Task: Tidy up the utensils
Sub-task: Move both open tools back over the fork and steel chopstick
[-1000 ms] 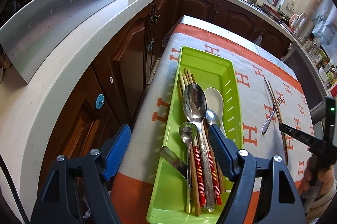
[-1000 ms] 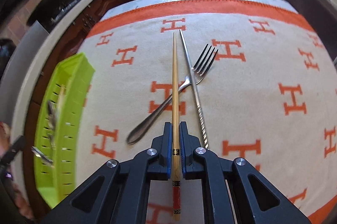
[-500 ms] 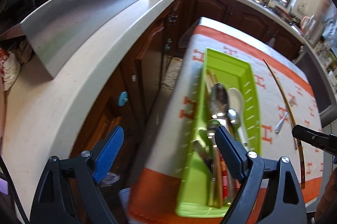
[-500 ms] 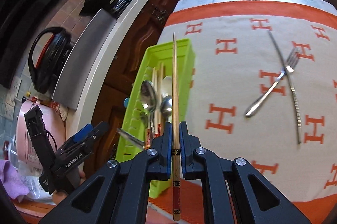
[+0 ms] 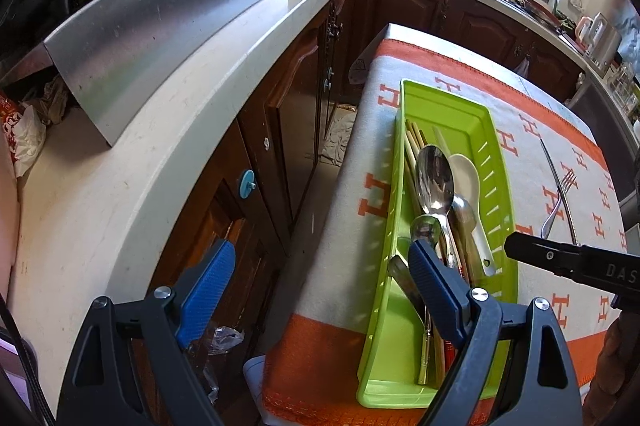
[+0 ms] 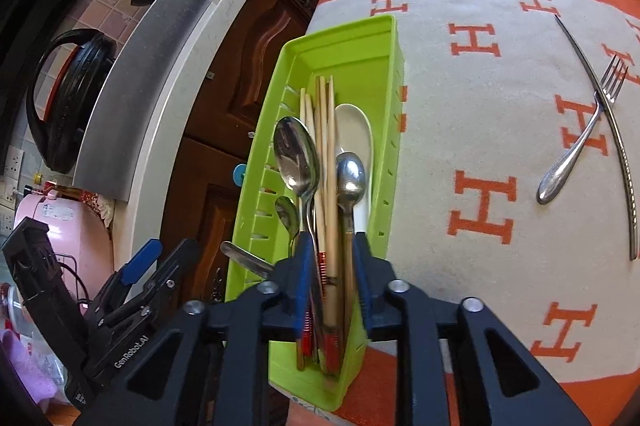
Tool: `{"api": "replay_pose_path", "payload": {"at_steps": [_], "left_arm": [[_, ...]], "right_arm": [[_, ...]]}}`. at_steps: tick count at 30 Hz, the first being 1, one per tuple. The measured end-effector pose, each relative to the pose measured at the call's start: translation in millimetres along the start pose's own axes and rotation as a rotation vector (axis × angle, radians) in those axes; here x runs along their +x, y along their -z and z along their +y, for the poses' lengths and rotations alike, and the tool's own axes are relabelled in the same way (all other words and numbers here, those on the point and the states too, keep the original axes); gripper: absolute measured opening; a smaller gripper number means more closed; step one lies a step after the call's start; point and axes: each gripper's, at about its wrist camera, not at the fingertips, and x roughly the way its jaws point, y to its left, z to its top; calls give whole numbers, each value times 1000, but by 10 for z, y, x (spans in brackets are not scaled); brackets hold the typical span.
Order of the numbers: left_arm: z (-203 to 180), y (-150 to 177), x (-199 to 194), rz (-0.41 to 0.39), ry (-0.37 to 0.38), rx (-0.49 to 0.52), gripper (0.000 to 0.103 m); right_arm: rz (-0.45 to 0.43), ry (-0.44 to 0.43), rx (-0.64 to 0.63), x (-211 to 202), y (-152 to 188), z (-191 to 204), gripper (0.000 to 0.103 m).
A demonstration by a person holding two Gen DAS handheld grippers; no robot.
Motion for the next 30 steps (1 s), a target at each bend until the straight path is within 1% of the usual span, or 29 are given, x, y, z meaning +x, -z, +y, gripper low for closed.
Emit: {"api": "replay_pose_path", "payload": {"at_steps": [6, 12, 20, 24, 30], "left_arm": [[-48, 18, 28, 13, 5, 7, 87], [-140, 45, 33, 25, 15, 26, 87], [-322, 100, 11, 44, 33, 64, 87], [-453, 119, -37, 47, 38, 90, 87], [-746, 135, -127, 40, 38, 148, 87]], "right_arm": [[-7, 17, -24, -37, 39, -18, 24], [0, 47, -24, -103, 127, -138, 24], [-48, 110, -67, -321, 274, -261, 24], [-65, 132, -74, -425, 341, -355, 24], [-102, 132, -57, -595, 390, -533, 24]]}}
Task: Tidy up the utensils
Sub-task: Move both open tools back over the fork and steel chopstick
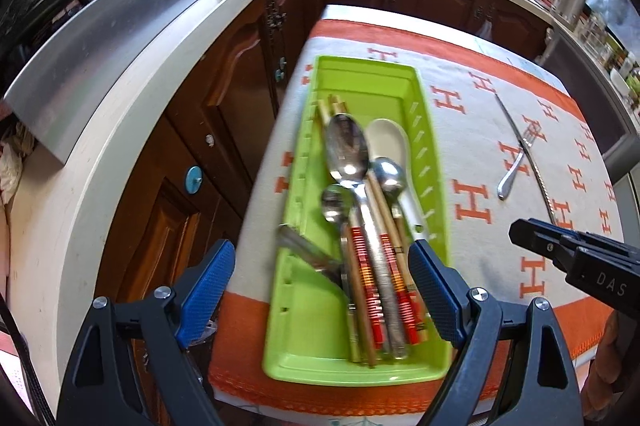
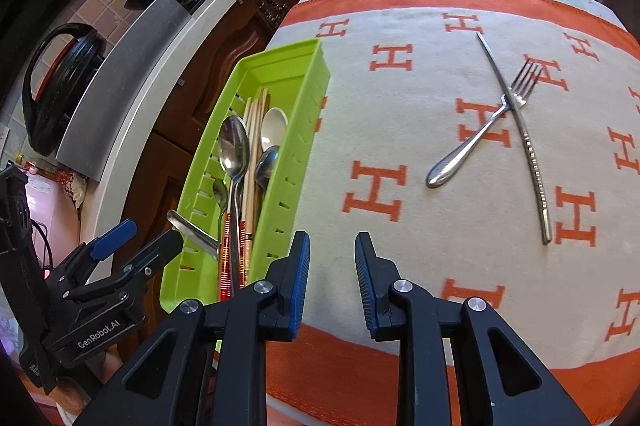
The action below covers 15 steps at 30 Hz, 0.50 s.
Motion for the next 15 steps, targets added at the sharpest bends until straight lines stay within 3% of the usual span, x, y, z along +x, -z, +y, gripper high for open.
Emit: {"api": "replay_pose_path", "payload": {"at_steps": [15], "left_arm": [[-1046, -221, -90, -25, 11, 189, 87]], "right_arm": [[-124, 22, 82, -436, 11, -816, 24]]}}
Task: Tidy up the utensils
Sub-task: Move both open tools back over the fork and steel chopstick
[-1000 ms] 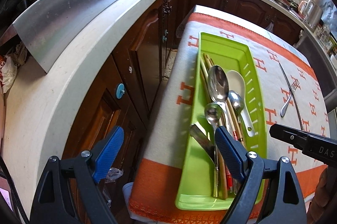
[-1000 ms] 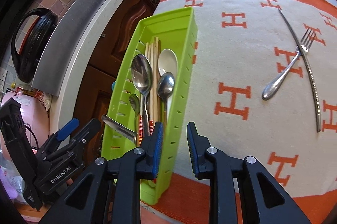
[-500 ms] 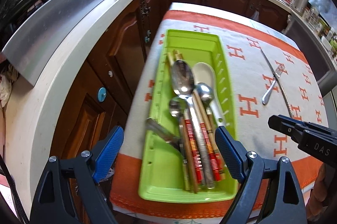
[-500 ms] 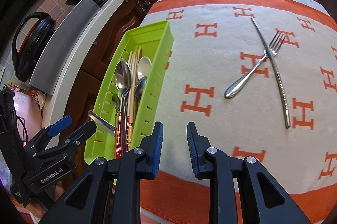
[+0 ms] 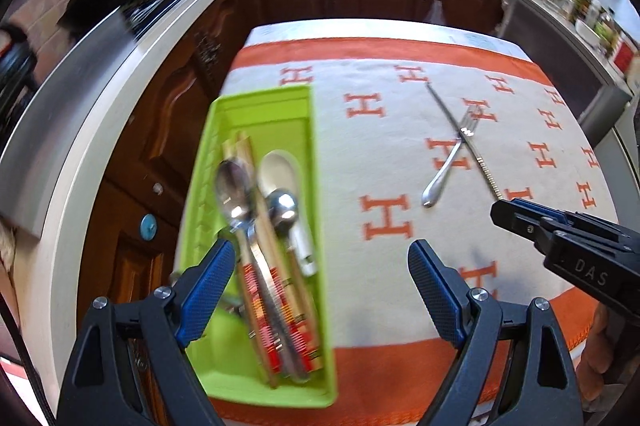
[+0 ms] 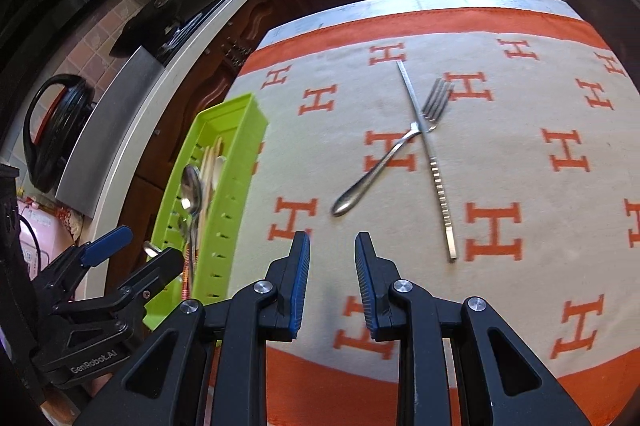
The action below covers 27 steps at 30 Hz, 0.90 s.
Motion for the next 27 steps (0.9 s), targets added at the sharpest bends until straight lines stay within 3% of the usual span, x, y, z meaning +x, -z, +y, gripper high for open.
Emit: {"api": "replay_pose_path", "payload": {"at_steps": [8, 14, 22, 27], "left_arm": [[-551, -300, 217, -35, -11, 110, 87], [-743, -514, 554, 2, 31, 97, 87], [-721, -605, 891, 55, 61, 56, 87], [-632, -625, 955, 68, 59, 35, 87]], "right_arm": [[-36, 66, 55, 3, -118, -532, 24], [-35, 103, 37, 210, -299, -794, 24], [35, 75, -78, 735, -455, -675, 24], [-5, 122, -180, 869, -508, -497, 19]]}}
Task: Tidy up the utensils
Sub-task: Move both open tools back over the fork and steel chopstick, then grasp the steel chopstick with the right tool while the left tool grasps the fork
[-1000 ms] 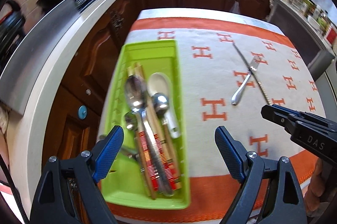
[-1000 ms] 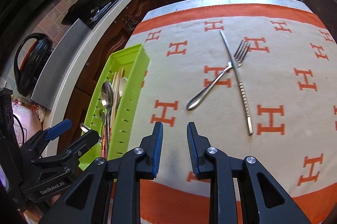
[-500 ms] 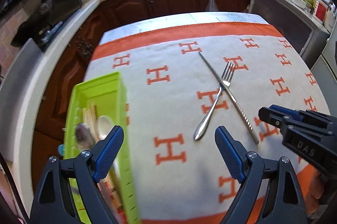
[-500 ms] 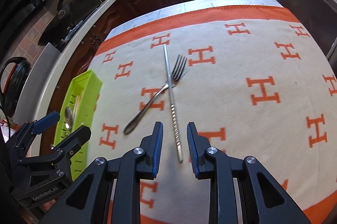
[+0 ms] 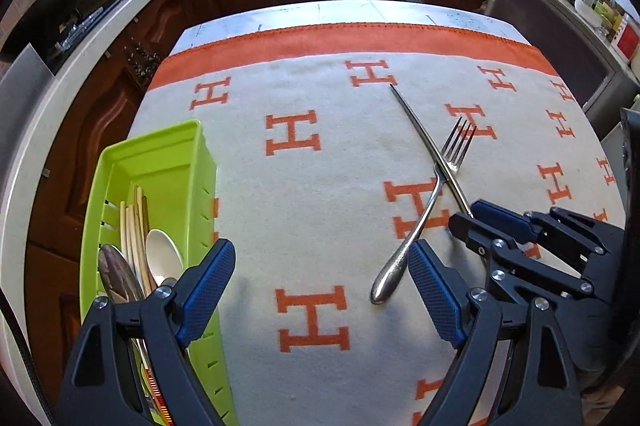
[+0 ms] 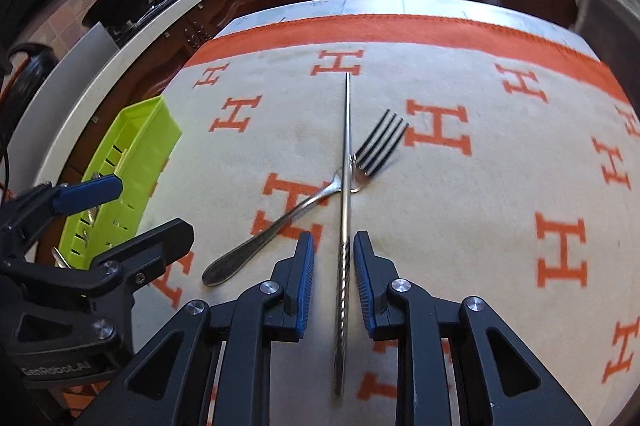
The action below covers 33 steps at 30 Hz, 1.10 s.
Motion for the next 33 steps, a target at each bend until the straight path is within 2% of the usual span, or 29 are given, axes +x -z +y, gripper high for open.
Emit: {"api": "replay_pose_path", "payload": {"at_steps": [4, 6, 11, 14, 18, 21, 24, 28, 32, 33], "left_arm": [[53, -23, 45, 19, 35, -35, 87], [45, -42, 66, 17, 39, -37, 87], [-80, -78, 121, 15, 61, 3, 87], [-174, -93, 172, 25, 107, 27, 87], [-280, -136, 257, 37, 166, 39, 86], [-365, -180, 352, 49, 202, 51, 75], [-435, -209, 481, 81, 201, 71, 59], [-531, -254, 520, 65, 177, 124, 52], [-657, -287, 556, 57, 136, 201, 50], [-680, -291, 547, 55, 144, 216, 41]], "right_arm": [[-15, 95, -112, 44, -1, 149, 9], [-18, 105, -127, 42, 17, 158, 6], [-4, 37, -31, -56, 63, -38, 5], [-9, -40, 66, -200, 120, -248, 5], [-42, -89, 123, -422, 193, -423, 5], [-72, -124, 157, -581, 270, -523, 5], [-91, -145, 176, -705, 349, -594, 5], [-115, -164, 198, -852, 490, -686, 5], [-132, -158, 217, -937, 628, -794, 5], [-138, -153, 228, -952, 670, -835, 5]]}}
